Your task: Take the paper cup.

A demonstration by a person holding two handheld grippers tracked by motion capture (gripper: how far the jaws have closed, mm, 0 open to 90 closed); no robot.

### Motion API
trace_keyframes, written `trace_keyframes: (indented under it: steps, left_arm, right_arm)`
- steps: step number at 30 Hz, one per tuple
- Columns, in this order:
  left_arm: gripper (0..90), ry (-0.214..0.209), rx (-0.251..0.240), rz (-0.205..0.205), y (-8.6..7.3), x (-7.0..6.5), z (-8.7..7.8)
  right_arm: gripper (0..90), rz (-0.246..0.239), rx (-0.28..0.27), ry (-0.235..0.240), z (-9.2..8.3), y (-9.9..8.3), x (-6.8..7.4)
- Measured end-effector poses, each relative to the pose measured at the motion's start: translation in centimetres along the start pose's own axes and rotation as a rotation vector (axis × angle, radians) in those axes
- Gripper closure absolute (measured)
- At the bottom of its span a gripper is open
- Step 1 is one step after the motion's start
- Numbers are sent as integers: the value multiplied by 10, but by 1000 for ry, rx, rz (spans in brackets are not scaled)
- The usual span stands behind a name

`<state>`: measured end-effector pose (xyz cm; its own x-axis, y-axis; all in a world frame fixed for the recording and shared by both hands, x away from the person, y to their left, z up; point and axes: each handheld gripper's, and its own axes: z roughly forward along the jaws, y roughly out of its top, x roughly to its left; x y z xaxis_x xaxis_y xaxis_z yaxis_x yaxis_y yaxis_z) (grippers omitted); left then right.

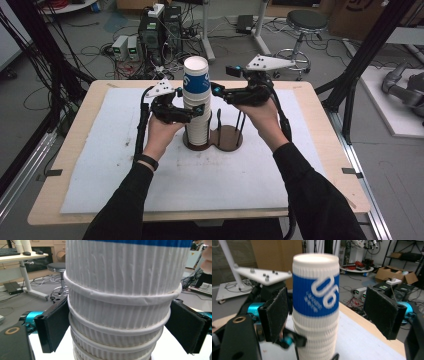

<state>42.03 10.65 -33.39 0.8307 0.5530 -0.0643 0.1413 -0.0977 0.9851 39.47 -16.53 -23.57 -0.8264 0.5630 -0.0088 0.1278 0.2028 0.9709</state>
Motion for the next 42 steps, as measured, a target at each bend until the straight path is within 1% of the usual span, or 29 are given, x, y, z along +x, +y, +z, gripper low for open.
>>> trace_keyframes:
  steps: [1,2,5,6,9,10,12,13,16,17,20,22,23,24,25,26,27,28,29,30,33,35,36,37,38,39,40,41,42]
  left_arm:
    - [113,-1,-2,-1,0,0,0]
    - [113,-1,-2,-1,0,0,0]
    - [113,0,-4,-3,0,1,0]
    - [113,-1,-3,-1,0,1,0]
    - [113,-2,-2,-2,0,0,0]
    - [113,-2,-3,-1,0,0,0]
    - [113,2,-3,-5,0,1,0]
    - [114,-2,-4,-6,0,1,0]
    - [114,0,-3,-8,0,1,0]
    - [114,-2,-2,-5,0,1,-1]
    - [114,-2,0,-2,0,1,-1]
    - [114,-3,0,1,0,0,0]
    - [114,-2,1,2,0,0,0]
    - [114,-2,1,2,0,0,0]
    - [114,-2,2,5,0,0,0]
    - [114,-2,2,5,0,0,0]
    - [114,-2,1,3,0,0,0]
    - [114,-2,1,3,0,0,0]
    - [114,-2,1,4,0,0,0]
    - [114,-2,1,3,0,0,0]
    - [114,-2,2,3,0,0,0]
    - [114,-1,1,6,0,0,0]
    - [114,-2,2,3,0,0,0]
    - [114,-1,3,5,0,0,0]
    - [114,0,2,6,0,0,0]
    - [114,0,3,6,0,0,0]
    - [114,0,3,6,0,0,0]
    - [114,0,3,5,0,0,0]
    - [114,0,3,5,0,0,0]
  right_arm:
    - [212,8,3,18,8,6,1]
    - [212,8,3,18,8,6,1]
    - [212,8,-2,19,22,16,5]
    - [212,8,-2,19,22,16,5]
    - [212,36,0,18,35,23,5]
    - [212,52,2,26,40,26,4]
    - [212,59,24,9,47,29,5]
    - [266,70,49,41,53,32,4]
    - [294,65,58,46,56,34,6]
    - [298,55,62,37,57,35,7]
    - [301,47,68,42,57,36,8]
    - [303,40,59,37,55,38,8]
    - [304,34,33,40,53,39,8]
    - [304,34,33,40,53,39,8]
    - [303,33,7,41,49,44,9]
    - [303,33,7,41,49,44,9]
    - [304,21,-22,37,44,49,10]
    - [304,21,-22,37,44,49,10]
    - [304,17,-53,41,40,54,11]
    - [304,17,-53,41,40,54,11]
    - [304,12,-84,42,33,62,12]
    - [304,12,-122,46,26,68,12]
    - [304,12,-122,46,26,68,12]
    - [304,14,-143,54,21,72,12]
    - [304,14,-143,54,21,72,12]
    - [304,8,-161,56,15,76,12]
    - [304,8,-161,56,15,76,12]
    - [304,0,-175,53,8,80,13]
    - [304,0,-175,53,8,80,13]
